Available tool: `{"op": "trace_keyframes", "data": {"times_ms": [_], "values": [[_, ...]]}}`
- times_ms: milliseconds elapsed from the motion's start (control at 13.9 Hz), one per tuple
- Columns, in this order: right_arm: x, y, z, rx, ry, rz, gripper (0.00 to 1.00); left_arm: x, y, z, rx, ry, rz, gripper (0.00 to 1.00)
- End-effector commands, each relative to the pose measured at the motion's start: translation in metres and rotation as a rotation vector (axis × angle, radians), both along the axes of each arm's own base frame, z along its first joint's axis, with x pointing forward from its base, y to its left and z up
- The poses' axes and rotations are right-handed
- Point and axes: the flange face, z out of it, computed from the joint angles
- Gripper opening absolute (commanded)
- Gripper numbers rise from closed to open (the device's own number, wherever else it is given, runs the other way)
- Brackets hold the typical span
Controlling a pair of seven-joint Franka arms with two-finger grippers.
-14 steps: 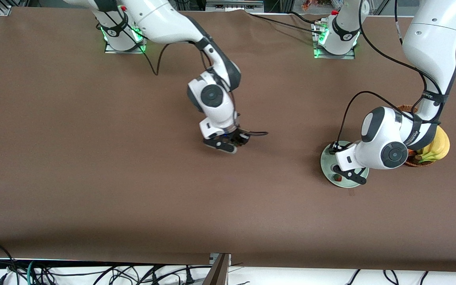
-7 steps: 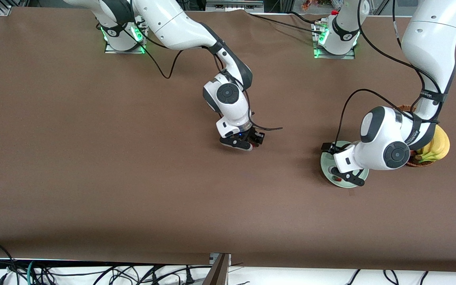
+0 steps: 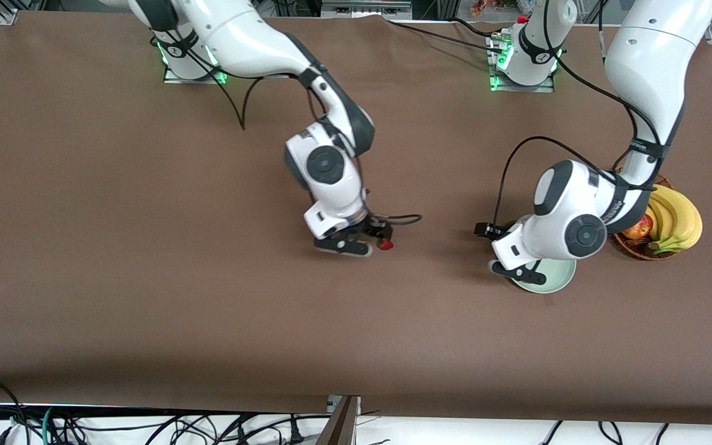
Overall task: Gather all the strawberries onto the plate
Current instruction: 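Release the last strawberry mid-table with the right gripper while the left gripper reaches it, then grasp the last strawberry with the left gripper while the right gripper returns to rest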
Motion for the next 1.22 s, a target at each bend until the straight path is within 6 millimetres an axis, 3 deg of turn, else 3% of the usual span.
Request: {"op": "trace_keyframes", "data": {"times_ms": [0, 216, 288, 431, 575, 862, 1078, 1150], "values": [[0.022, -0.055, 0.039, -0.033, 0.053, 0.119, 1.0, -0.009, -0.043, 0.007, 0.035, 0.01, 0.117, 0.89], [0.04, -0.135, 0.086, -0.066, 0.154, 0.231, 1.0, -0.016, -0.116, -0.001, 0.034, -0.054, 0.212, 0.89], [0.046, -0.164, 0.089, -0.076, 0.198, 0.267, 1.0, -0.02, -0.129, -0.008, 0.029, -0.062, 0.228, 0.89], [0.053, -0.217, 0.127, -0.075, 0.211, 0.298, 1.0, -0.031, -0.161, -0.02, 0.016, -0.074, 0.246, 0.89], [0.051, -0.268, 0.144, -0.127, 0.261, 0.271, 1.0, -0.026, -0.181, -0.024, -0.021, -0.112, 0.282, 0.89], [0.02, -0.354, 0.226, -0.137, 0.27, 0.259, 1.0, -0.017, -0.219, -0.039, -0.087, -0.151, 0.33, 0.89], [-0.011, -0.385, 0.276, -0.197, 0.231, 0.23, 1.0, -0.027, -0.239, -0.046, -0.087, -0.155, 0.336, 0.88], [-0.021, -0.401, 0.284, -0.19, 0.231, 0.211, 1.0, -0.025, -0.239, -0.045, -0.099, -0.177, 0.342, 0.87]]}}
